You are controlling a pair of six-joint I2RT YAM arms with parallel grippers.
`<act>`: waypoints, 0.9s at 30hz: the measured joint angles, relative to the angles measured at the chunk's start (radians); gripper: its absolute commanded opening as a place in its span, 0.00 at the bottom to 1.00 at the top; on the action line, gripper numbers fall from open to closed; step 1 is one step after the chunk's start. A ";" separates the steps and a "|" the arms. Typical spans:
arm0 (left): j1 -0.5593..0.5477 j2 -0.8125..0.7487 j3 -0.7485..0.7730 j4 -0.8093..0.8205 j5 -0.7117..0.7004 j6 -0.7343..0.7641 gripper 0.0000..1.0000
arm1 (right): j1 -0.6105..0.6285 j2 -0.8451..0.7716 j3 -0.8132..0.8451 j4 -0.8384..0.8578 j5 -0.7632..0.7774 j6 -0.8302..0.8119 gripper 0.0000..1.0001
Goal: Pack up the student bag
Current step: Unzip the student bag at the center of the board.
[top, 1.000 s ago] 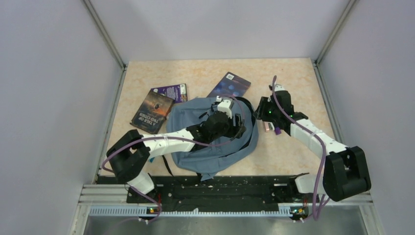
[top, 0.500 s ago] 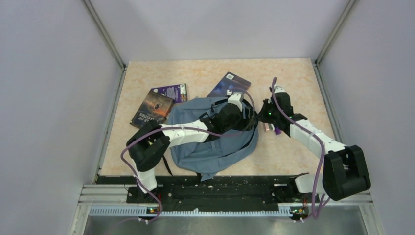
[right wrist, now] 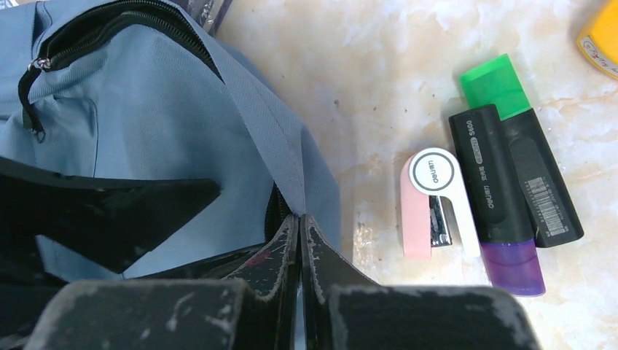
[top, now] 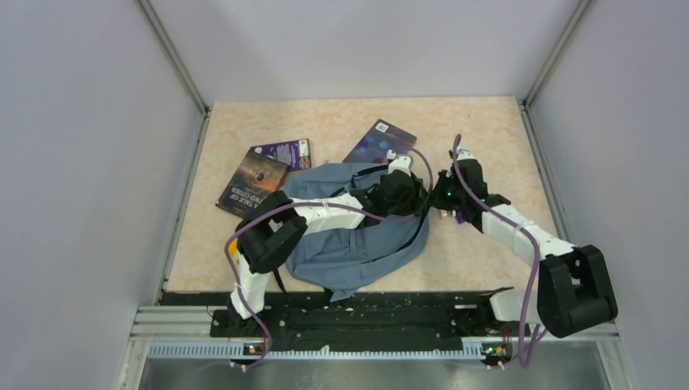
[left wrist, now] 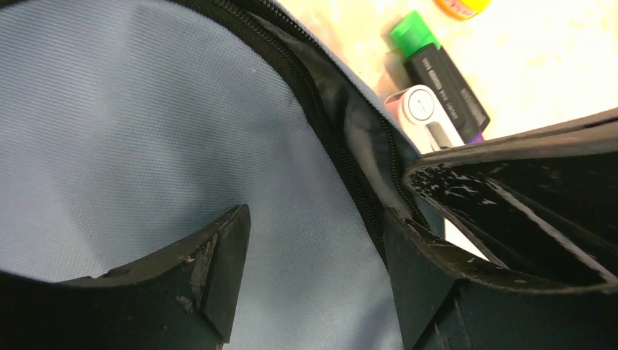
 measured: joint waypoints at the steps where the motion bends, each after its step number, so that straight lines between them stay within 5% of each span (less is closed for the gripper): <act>1: 0.000 0.017 0.012 -0.012 0.000 -0.003 0.72 | 0.000 0.000 0.000 0.000 0.000 0.000 0.00; 10: -0.003 0.092 0.091 -0.056 -0.002 -0.012 0.74 | 0.000 0.000 -0.013 0.011 -0.003 0.000 0.00; 22: -0.016 0.101 0.096 -0.084 -0.066 -0.010 0.04 | 0.000 -0.012 -0.019 0.014 0.002 0.001 0.00; 27: -0.019 -0.016 -0.023 -0.083 -0.150 -0.002 0.00 | 0.000 -0.018 -0.028 0.010 0.009 0.001 0.00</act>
